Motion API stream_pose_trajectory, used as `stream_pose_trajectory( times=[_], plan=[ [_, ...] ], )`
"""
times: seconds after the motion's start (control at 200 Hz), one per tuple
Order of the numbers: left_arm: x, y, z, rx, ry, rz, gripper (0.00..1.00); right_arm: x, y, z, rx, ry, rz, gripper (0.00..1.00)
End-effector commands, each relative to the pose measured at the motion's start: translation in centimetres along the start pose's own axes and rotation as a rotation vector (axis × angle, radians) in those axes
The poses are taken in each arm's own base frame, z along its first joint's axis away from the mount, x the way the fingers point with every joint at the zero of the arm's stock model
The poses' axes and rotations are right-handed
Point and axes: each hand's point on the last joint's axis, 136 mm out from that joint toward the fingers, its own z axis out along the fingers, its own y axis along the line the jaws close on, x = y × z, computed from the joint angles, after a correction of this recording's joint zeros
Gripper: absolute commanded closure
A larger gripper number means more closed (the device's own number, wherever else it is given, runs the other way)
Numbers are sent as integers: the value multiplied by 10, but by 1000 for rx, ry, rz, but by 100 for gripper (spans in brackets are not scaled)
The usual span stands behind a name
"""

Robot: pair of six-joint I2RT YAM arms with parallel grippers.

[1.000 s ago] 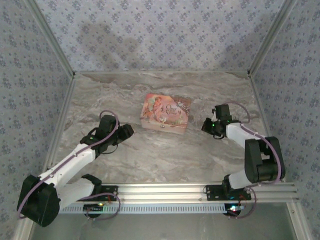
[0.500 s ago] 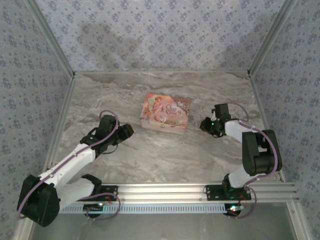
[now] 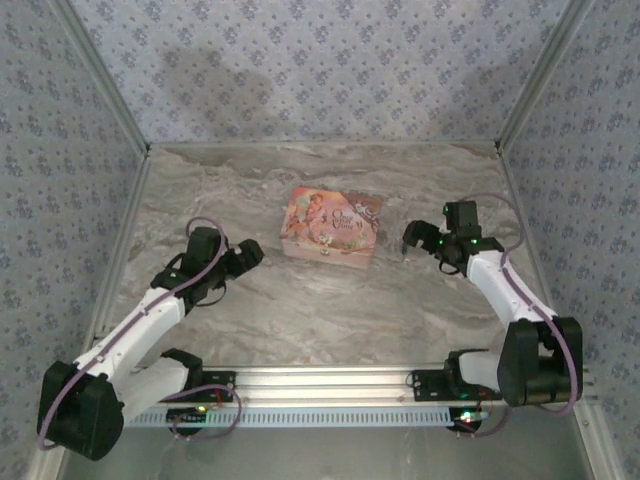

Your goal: Unlock the padlock with the key

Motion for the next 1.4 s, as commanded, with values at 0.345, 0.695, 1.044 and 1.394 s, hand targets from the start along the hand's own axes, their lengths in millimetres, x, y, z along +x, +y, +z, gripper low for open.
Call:
stream_pose_trajectory(
  times=[0.345,0.695,1.044,1.394],
  plan=[
    [-118,63,-1,-345,-328,437,2,-78,-66,-17,465,-482,-238,0],
    [-142,100,46,-377,-507,453,2,-77,-79,7,503,-554,-327,0],
    [-138,95,66,-251,-549,537,2,-69,-58,31,338,-587,-365,0],
    [-136,97,68,-239,-549,538,2,-53,-65,50,190,-598,-369,0]
  ],
)
